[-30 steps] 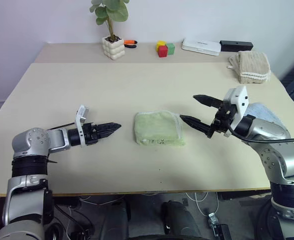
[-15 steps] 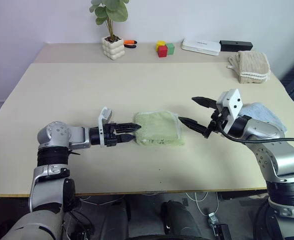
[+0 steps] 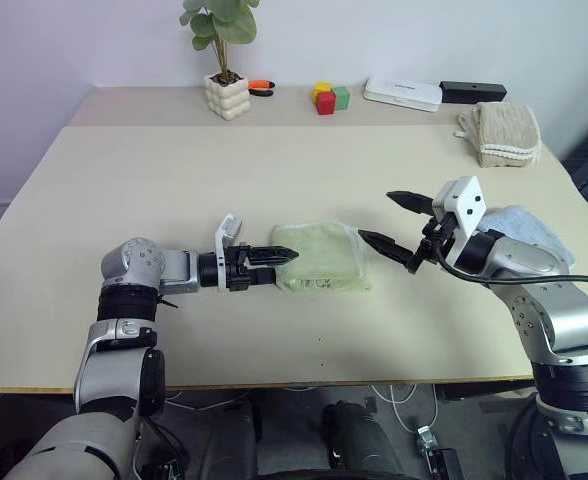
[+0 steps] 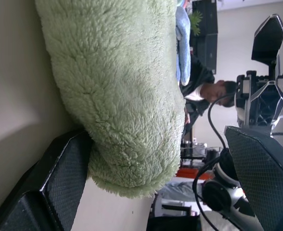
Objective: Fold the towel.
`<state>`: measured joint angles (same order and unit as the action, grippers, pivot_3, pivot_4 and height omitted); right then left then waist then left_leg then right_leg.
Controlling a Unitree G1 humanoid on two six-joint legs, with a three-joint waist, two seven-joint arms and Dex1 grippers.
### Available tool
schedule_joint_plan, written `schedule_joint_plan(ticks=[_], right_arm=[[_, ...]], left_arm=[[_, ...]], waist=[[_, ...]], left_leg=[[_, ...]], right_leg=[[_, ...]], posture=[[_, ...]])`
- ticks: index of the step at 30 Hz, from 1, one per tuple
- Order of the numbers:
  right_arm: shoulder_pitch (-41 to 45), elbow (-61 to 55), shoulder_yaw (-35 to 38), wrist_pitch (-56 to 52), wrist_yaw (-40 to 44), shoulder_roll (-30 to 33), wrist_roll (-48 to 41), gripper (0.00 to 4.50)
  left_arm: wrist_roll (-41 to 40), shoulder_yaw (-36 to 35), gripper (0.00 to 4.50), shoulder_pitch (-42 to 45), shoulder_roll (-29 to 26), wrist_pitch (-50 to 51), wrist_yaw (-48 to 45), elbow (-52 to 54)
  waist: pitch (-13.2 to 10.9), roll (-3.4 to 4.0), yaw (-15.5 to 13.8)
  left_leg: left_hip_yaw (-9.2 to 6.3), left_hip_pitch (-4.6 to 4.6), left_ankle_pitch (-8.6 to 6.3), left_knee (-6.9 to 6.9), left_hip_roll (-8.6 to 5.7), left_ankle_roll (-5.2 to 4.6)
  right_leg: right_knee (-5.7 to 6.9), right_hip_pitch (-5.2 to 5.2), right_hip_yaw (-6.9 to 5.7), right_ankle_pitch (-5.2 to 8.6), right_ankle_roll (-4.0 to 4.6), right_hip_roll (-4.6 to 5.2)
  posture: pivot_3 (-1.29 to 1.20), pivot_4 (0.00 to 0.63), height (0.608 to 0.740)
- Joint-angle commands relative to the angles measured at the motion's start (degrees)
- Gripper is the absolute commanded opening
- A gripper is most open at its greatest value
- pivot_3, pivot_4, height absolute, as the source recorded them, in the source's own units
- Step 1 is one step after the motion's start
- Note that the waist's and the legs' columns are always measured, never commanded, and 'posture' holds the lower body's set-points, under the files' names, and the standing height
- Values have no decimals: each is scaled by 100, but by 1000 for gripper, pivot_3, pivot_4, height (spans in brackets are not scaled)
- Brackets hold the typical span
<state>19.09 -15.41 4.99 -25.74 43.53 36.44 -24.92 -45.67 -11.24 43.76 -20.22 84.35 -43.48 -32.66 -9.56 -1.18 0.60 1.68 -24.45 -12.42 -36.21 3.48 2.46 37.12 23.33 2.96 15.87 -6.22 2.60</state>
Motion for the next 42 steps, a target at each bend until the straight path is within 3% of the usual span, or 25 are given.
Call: schedule_joint_plan(ticks=[1,4,10,17,21,27,30,36,42], right_arm=[[127,-169,117,142,-74,-24,4,4469],[138,-167,128,146,-102,-17,-1,4500],[150,-189,159,129,-182,-4,-2,4500],[41,-287,167,110,-286,-6,-10,4500],[1,-340,186,75,-310,-12,-72,4500],[-109,-431,341,-54,-127,109,-346,4500],[-84,-383,342,-73,-52,157,-355,4500],[53,-311,223,-112,148,116,-397,4500],[-206,-811,528,-925,882,434,-1573,4500]], left_arm=[[314,67,4242,193,79,-340,59,-523],[455,154,3097,360,173,-431,31,-830],[616,189,50,602,141,-397,-221,-1296],[784,112,50,687,118,-843,-366,-1414],[731,-684,50,838,187,-2074,269,-1699],[651,-1385,50,766,-41,-3002,866,-1607],[628,-1616,50,597,-180,-3321,1059,-1364],[414,-2734,50,-22,-489,-4393,2090,-488],[-139,-3738,50,-715,-291,-4842,3191,729]], waist=[[0,0,-4],[0,0,-4],[3,5,-11],[4,6,-1],[3,5,4],[1,3,51],[1,2,34],[0,0,32],[-2,-4,-10]], left_leg=[[0,2,0,0,0,0],[-1,2,0,-3,-1,0],[-5,6,0,-3,-2,0],[-8,9,0,-4,-3,0],[-8,10,1,-6,-2,0],[-11,7,1,6,0,0],[-10,3,1,9,0,0],[-8,2,1,5,0,1],[-5,2,1,5,3,1]], right_leg=[[0,-2,0,0,0,0],[-1,-6,-1,0,0,1],[1,-11,-3,0,0,0],[1,-15,-4,0,0,0],[3,-15,-3,0,0,0],[3,-1,0,-1,0,-7],[1,2,-1,0,-1,-6],[2,1,-1,-1,-2,-3],[0,-3,-2,-1,-2,1]], posture=[[0,150,740],[0,150,740],[0,150,740],[0,150,740],[0,150,740],[0,150,740],[0,150,740],[0,150,740],[0,150,740]])
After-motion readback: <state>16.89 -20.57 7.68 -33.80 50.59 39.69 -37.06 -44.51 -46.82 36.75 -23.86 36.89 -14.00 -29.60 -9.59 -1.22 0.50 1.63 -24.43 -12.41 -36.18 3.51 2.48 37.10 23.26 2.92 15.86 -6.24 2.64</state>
